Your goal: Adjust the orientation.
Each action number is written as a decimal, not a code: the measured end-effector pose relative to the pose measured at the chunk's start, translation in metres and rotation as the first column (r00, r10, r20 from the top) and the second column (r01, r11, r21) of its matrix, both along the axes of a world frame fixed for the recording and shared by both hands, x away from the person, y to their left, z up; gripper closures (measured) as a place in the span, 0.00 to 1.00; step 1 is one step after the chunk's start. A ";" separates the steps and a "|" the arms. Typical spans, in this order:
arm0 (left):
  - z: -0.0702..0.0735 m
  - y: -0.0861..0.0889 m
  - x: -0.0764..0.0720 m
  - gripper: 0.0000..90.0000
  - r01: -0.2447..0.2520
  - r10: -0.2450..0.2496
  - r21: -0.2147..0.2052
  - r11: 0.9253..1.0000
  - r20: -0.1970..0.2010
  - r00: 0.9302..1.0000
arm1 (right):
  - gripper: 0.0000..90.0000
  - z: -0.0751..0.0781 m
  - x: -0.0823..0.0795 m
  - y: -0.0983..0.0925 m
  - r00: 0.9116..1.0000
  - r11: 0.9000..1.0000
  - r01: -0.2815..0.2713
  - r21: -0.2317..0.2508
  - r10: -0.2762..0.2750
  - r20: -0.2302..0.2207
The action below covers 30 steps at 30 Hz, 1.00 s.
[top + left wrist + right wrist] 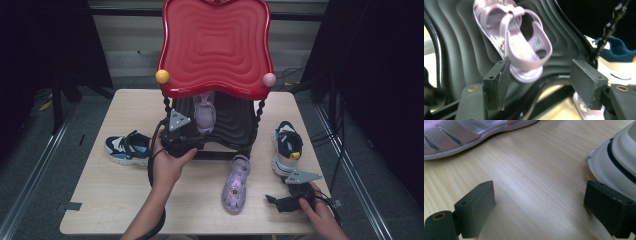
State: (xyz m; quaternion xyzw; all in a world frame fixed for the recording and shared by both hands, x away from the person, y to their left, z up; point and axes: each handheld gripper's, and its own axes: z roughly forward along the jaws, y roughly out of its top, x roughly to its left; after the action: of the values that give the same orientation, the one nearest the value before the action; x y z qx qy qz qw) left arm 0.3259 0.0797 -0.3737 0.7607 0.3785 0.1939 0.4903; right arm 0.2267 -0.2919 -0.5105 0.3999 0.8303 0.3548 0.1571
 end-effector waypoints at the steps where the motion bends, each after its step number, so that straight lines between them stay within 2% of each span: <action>1: 0.000 0.001 -0.002 0.35 0.000 0.000 -0.003 1.000 -0.002 1.000 | 0.10 0.000 0.000 0.000 1.000 1.000 0.000 -0.003 0.000 0.001; 4: -0.002 0.005 -0.006 0.33 0.017 -0.017 -0.005 1.000 -0.022 1.000 | 0.10 0.000 0.000 0.000 1.000 1.000 -0.001 0.000 0.001 0.001; 6: -0.006 0.008 -0.009 0.31 0.039 -0.038 0.010 0.999 -0.033 0.999 | 0.10 0.000 0.000 0.000 1.000 1.000 -0.001 0.000 0.001 0.001; 14: -0.029 0.015 -0.017 0.27 0.058 -0.059 -0.007 0.998 -0.089 0.994 | 0.10 0.000 0.000 0.000 1.000 1.000 -0.001 -0.001 0.001 0.001; 19: -0.039 0.018 -0.019 0.25 0.062 -0.064 -0.017 0.998 -0.111 0.992 | 0.10 0.000 0.000 0.000 1.000 1.000 -0.002 -0.001 0.002 0.002; 24: -0.048 0.022 -0.021 0.24 0.071 -0.068 0.019 0.997 -0.124 0.990 | 0.10 0.000 0.000 0.000 1.000 1.000 -0.002 -0.001 0.002 0.002; 30: -0.062 0.025 -0.023 0.22 0.082 -0.076 0.033 0.996 -0.153 0.985 | 0.10 0.000 0.000 0.000 1.000 1.000 -0.001 -0.001 0.001 0.001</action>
State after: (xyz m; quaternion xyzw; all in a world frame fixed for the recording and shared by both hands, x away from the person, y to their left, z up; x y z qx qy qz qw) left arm 0.3026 0.1047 -0.4358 0.7973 0.3801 0.1233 0.4523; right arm 0.2267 -0.2920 -0.5106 0.3994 0.8304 0.3549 0.1577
